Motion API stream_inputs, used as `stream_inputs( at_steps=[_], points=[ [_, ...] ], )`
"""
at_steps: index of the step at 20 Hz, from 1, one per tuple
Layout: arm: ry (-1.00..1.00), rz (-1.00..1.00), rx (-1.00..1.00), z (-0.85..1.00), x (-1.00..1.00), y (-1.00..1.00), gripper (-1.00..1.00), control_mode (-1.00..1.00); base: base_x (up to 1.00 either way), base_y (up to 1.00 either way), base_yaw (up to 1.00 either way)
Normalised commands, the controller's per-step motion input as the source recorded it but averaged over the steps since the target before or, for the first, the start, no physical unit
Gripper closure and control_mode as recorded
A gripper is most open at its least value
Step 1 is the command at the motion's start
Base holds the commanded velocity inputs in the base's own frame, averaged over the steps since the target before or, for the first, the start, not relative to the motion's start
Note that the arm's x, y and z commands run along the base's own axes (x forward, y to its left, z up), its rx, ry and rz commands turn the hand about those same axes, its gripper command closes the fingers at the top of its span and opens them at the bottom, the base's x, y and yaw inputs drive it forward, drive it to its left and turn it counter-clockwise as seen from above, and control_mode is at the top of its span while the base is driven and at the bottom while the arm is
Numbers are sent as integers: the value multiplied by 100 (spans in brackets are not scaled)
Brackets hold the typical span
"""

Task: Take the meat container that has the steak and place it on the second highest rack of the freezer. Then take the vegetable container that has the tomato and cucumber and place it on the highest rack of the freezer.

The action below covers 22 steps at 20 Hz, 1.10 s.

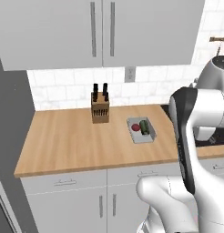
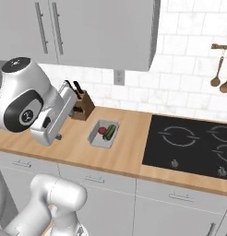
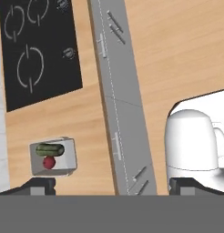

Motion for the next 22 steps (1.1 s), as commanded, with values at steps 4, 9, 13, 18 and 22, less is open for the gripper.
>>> stream_inputs(
  at_steps=[4,9,13,18,22],
  points=[
    [0,0,0,0,0,0,-100,100,48,-18,14],
    [0,0,0,0,0,0,-100,100,35,-6,6],
    [0,8,8,-45,71,-38,-100,-100,0,0,0],
    [0,14,11,-71,96,-54,-100,-100,0,0,0],
    [4,17,6,-84,93,-40,-100,-100,0,0,0]
  ],
)
